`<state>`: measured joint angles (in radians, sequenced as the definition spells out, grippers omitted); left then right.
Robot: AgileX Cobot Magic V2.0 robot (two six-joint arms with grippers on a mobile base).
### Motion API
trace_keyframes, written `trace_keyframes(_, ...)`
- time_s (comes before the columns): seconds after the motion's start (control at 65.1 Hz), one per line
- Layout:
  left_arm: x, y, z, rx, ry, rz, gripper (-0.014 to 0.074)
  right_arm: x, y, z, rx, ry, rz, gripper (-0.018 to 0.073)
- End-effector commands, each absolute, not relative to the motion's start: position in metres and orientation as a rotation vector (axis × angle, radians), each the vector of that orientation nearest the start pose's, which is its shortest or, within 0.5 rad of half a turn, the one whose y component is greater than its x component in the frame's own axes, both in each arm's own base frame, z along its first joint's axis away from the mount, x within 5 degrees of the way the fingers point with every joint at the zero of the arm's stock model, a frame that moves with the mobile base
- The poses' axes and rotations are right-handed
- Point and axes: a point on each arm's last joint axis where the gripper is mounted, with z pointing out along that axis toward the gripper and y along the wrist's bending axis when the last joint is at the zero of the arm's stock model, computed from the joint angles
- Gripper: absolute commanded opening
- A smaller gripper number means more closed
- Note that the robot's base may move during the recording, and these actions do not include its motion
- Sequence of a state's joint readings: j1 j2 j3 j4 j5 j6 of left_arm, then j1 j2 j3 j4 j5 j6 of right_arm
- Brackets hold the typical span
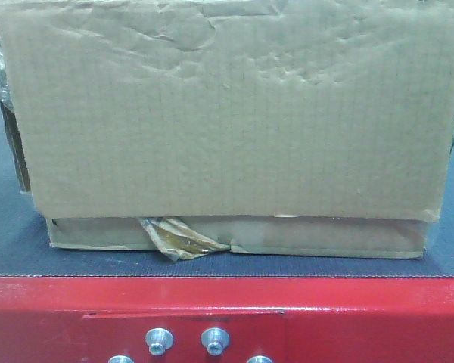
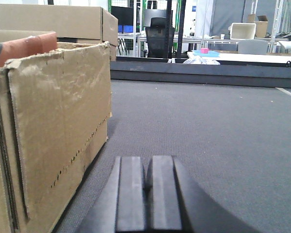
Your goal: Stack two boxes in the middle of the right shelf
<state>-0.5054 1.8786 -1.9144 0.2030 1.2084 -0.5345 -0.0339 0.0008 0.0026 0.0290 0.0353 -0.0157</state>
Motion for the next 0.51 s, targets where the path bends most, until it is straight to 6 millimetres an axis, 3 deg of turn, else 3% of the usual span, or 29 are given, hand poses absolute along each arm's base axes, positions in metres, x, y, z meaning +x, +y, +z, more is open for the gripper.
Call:
trace_keyframes(0.0, 0.368, -0.190, 0.353, 0.011, 2.615, -0.137, -0.0028, 0.056, -0.002, 0.212, 0.033, 1.498, -0.026, -0.0162)
trace_keyframes(0.138, 0.369, -0.190, 0.354, 0.013, 2.604, -0.140, 0.0190, 0.056, -0.002, 0.212, 0.033, 1.498, -0.026, -0.0162)
trace_keyframes(0.246, 0.370, -0.190, 0.354, 0.014, 2.598, -0.131, 0.0312, 0.056, -0.002, 0.212, 0.033, 1.498, -0.026, -0.0162)
trace_keyframes(0.338, 0.370, -0.190, 0.363, 0.009, 2.580, -0.142, 0.0363, 0.056, -0.002, 0.212, 0.033, 1.498, -0.026, -0.0162)
trace_keyframes(0.492, 0.367, -0.187, 0.398, -0.010, 2.493, -0.187, 0.0358, 0.056, -0.002, 0.212, 0.033, 1.498, -0.026, -0.0162)
